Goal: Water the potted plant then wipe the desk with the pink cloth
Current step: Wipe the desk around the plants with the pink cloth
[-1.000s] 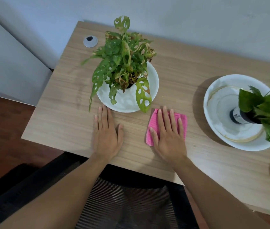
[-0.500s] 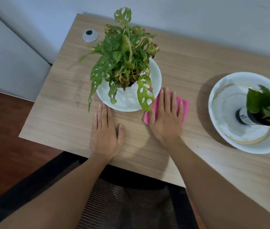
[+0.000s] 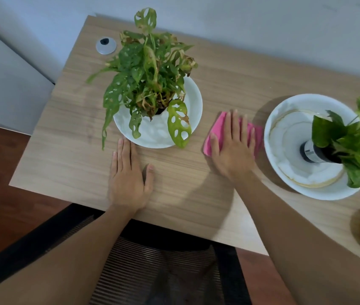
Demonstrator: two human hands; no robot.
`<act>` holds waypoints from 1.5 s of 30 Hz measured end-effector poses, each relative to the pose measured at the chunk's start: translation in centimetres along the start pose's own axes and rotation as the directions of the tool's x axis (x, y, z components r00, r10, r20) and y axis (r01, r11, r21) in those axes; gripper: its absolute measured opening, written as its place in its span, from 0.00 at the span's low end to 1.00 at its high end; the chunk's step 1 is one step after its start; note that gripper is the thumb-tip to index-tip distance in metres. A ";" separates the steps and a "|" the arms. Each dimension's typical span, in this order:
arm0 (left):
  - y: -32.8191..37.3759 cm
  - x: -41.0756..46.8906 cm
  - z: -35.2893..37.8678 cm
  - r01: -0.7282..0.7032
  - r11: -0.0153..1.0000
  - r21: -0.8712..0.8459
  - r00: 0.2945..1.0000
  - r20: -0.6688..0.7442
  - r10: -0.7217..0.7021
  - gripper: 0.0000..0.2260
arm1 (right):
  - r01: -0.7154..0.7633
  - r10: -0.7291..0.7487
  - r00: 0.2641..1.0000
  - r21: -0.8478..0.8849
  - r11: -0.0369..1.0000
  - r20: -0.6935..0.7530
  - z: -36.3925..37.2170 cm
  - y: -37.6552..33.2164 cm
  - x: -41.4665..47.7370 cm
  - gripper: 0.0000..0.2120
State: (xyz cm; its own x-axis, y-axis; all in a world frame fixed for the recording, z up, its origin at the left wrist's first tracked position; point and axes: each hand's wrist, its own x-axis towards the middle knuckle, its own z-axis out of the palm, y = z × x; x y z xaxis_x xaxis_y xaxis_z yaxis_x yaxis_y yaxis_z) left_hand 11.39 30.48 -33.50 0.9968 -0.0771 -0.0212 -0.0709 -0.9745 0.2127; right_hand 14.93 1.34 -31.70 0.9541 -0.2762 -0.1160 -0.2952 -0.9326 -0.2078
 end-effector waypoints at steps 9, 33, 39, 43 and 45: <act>0.3 -0.2 -0.2 -0.005 0.999 -0.042 1.000 0.018 0.006 0.36 | 0.264 -0.264 0.963 0.012 0.965 0.060 0.0 1.3 -10.9 0.38; 4.4 -3.1 0.6 -0.335 0.940 -0.072 0.938 0.073 0.340 0.36 | 0.205 -0.206 0.978 0.027 0.978 0.029 -0.1 0.7 -4.9 0.35; 4.7 -2.9 0.3 -0.322 0.943 -0.080 0.942 0.071 0.328 0.36 | 0.201 -0.203 0.977 0.038 0.979 0.065 -0.1 1.2 -7.2 0.36; 4.5 -2.8 0.4 -0.332 0.939 -0.091 0.939 0.057 0.338 0.36 | 0.145 -0.147 0.988 0.060 0.988 0.037 -0.6 0.0 0.7 0.36; 4.5 -2.8 0.4 -0.342 0.934 -0.101 0.936 0.051 0.348 0.35 | 0.130 -0.134 0.990 0.095 0.987 0.044 -0.8 -0.3 4.7 0.37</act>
State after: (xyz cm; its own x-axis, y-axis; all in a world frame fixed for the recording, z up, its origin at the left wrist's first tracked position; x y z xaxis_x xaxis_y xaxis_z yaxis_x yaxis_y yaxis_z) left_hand 8.25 26.24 -32.92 0.9064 -0.4224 0.0048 -0.4036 -0.8626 0.3049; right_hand 19.53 0.09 -31.39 0.9819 -0.1379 -0.1297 -0.1725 -0.9343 -0.3120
